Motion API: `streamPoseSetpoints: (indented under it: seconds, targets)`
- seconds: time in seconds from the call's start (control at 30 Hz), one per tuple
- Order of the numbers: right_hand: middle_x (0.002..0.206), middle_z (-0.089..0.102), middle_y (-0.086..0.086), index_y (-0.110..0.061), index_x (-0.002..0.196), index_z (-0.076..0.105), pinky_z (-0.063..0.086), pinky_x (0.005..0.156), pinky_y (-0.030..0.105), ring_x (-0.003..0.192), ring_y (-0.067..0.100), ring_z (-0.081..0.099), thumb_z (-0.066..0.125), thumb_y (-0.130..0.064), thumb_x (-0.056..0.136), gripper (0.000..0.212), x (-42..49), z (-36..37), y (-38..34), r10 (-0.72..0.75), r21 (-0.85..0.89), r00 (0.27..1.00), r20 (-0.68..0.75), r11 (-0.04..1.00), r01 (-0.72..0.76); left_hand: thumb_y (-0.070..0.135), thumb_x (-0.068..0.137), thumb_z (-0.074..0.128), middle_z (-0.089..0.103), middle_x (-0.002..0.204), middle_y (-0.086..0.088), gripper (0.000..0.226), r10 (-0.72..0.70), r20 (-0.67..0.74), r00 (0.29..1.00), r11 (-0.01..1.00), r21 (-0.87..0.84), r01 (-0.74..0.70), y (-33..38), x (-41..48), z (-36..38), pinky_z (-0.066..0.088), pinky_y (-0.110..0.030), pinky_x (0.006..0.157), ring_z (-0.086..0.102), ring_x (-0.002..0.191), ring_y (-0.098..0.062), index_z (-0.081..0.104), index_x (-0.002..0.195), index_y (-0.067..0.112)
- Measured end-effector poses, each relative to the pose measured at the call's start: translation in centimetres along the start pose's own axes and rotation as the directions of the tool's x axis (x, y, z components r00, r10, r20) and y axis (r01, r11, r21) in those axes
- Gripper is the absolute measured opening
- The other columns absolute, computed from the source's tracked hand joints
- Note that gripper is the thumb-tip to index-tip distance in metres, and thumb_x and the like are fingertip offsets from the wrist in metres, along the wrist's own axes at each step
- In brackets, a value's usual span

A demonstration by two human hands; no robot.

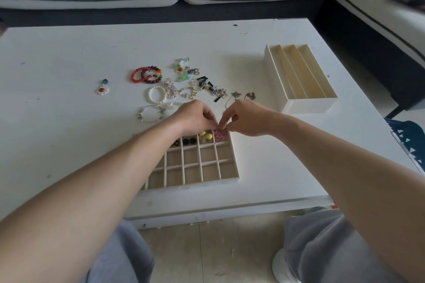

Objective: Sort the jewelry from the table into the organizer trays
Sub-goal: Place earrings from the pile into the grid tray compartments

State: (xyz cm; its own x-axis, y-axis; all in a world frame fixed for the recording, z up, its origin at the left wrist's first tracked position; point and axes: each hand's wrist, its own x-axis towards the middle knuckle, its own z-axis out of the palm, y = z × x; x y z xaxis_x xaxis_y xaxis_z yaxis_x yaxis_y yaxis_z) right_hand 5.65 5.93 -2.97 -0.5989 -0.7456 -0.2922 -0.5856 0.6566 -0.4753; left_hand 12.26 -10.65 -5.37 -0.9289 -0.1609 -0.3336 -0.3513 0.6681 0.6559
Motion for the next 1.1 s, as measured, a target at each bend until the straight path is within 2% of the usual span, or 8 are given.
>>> streamPoseSetpoints:
  seconds: [0.13,0.3,0.47,0.57,0.7,0.87,1.0,1.1]
  targets:
    - [0.079,0.058,-0.013,-0.031,0.1,0.08,0.043,0.075,0.027,0.082,0.013,0.054,0.065,-0.025,0.092,0.018,0.3,0.5,0.1,0.004,-0.013,0.999,0.039,1.0,-0.003,0.037,0.076,0.085,0.073,0.089,0.011,0.019,-0.006,0.003,1.0,0.999,0.054,0.006,0.1,0.0,0.5,0.056,-0.03,0.082,0.067,0.088,-0.008,0.072,0.085,0.026]
    - [0.07,0.053,-0.015,-0.029,0.095,0.08,0.037,0.06,0.016,0.066,0.004,0.049,0.061,-0.017,0.091,0.023,0.2,0.0,0.1,0.008,0.035,1.0,-0.022,0.999,-0.007,0.028,0.076,0.078,0.072,0.085,0.011,0.013,-0.004,-0.026,1.0,0.98,0.201,0.009,0.4,0.1,1.2,0.057,-0.031,0.077,0.07,0.083,-0.01,0.067,0.082,0.029]
    - [0.079,0.057,-0.019,-0.026,0.09,0.077,0.037,0.057,0.018,0.067,0.002,0.051,0.055,-0.012,0.091,0.026,0.7,-0.4,0.9,0.091,0.089,0.981,-0.17,0.993,-0.077,0.027,0.082,0.075,0.073,0.089,0.01,0.005,-0.037,-0.007,0.999,0.998,0.048,0.037,0.4,0.2,0.1,0.056,-0.031,0.08,0.068,0.086,-0.01,0.072,0.087,0.027]
    - [0.087,0.063,-0.013,-0.022,0.09,0.076,0.048,0.067,0.029,0.077,0.014,0.058,0.052,-0.015,0.092,0.025,1.4,-0.4,1.9,0.186,0.103,0.953,-0.238,0.981,-0.166,0.024,0.09,0.068,0.071,0.1,0.008,0.007,-0.009,-0.1,0.995,0.998,0.054,0.014,-0.2,0.6,-1.1,0.052,-0.031,0.088,0.065,0.096,-0.012,0.073,0.094,0.024]
    - [0.106,0.071,0.002,-0.018,0.094,0.073,0.06,0.08,0.043,0.089,0.028,0.066,0.043,-0.012,0.088,0.031,2.0,-0.3,3.2,0.309,0.096,0.92,-0.24,0.951,-0.294,0.019,0.094,0.061,0.071,0.104,0.006,0.013,0.019,-0.238,0.971,0.988,0.152,0.018,-1.2,1.7,-1.4,0.056,-0.039,0.09,0.066,0.098,-0.018,0.073,0.101,0.022]
    - [0.114,0.066,-0.002,-0.029,0.103,0.07,0.058,0.085,0.041,0.095,0.024,0.063,0.043,-0.009,0.089,0.037,2.8,-0.2,3.8,0.406,0.175,0.872,-0.273,0.912,-0.37,0.023,0.097,0.063,0.071,0.113,0.007,0.024,0.11,-0.319,0.941,0.966,0.259,-0.026,-1.2,4.0,-0.5,0.053,-0.03,0.081,0.064,0.095,-0.014,0.067,0.12,0.024]
    - [0.108,0.069,-0.001,-0.027,0.102,0.072,0.056,0.077,0.036,0.091,0.027,0.065,0.043,-0.015,0.089,0.034,4.4,0.0,3.4,0.468,0.227,0.822,-0.325,0.882,-0.413,0.009,0.095,0.063,0.064,0.126,0.003,0.042,0.325,-0.256,0.91,0.83,0.538,-0.145,-0.6,5.7,0.9,0.055,-0.032,0.085,0.061,0.107,-0.018,0.061,0.135,0.022]
    - [0.105,0.07,-0.002,-0.028,0.101,0.072,0.054,0.075,0.035,0.089,0.027,0.065,0.043,-0.015,0.087,0.035,5.4,0.1,2.7,0.466,0.236,0.814,-0.347,0.883,-0.405,0.012,0.093,0.067,0.063,0.119,0.006,0.028,0.399,-0.222,0.89,0.736,0.656,-0.166,-0.6,6.2,1.9,0.049,-0.029,0.077,0.057,0.104,-0.017,0.071,0.12,0.02]
